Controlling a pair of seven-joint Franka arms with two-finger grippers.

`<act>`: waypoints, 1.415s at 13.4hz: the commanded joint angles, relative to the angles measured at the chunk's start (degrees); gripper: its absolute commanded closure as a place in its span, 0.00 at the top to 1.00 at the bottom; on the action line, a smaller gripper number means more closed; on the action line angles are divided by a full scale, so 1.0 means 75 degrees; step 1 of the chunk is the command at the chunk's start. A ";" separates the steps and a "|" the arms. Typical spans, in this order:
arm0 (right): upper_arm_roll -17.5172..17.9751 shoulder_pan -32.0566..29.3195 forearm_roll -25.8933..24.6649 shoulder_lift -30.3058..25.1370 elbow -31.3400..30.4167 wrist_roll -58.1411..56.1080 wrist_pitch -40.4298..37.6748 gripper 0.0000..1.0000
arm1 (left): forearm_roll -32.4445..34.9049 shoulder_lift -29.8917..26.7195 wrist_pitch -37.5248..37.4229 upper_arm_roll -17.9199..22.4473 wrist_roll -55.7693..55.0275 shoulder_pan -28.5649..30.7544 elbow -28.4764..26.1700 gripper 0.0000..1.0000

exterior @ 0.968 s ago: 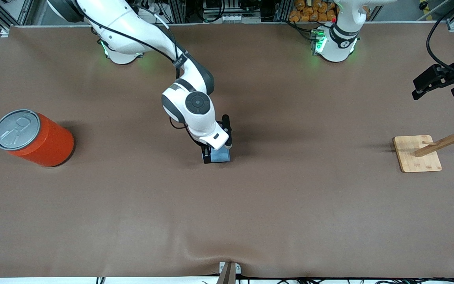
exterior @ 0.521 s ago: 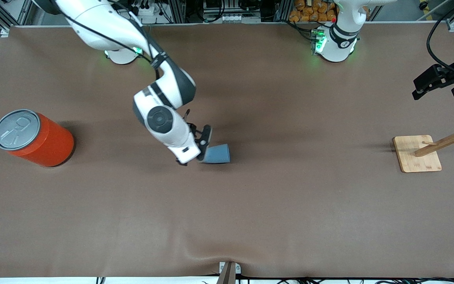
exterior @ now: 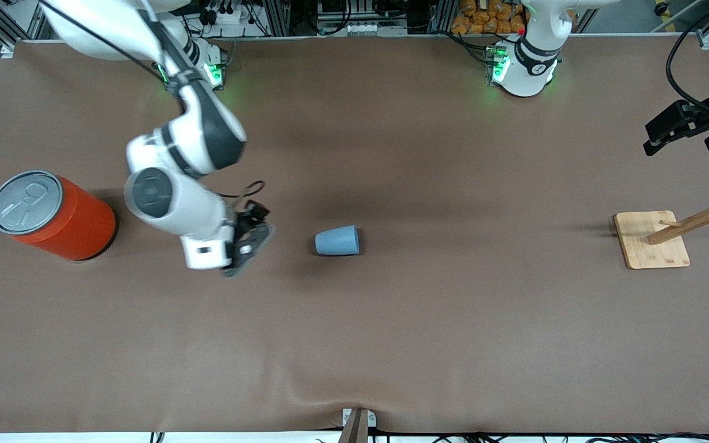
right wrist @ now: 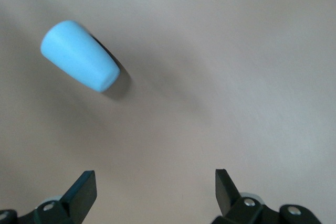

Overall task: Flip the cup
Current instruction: 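Withdraw the right gripper while the left gripper reaches toward the cup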

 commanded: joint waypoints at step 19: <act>-0.1985 -0.0938 -0.0068 -0.3098 0.0902 0.3922 -0.4140 1.00 | -0.6168 0.3820 0.2466 -0.0468 -0.0011 -0.0827 -0.0135 1.00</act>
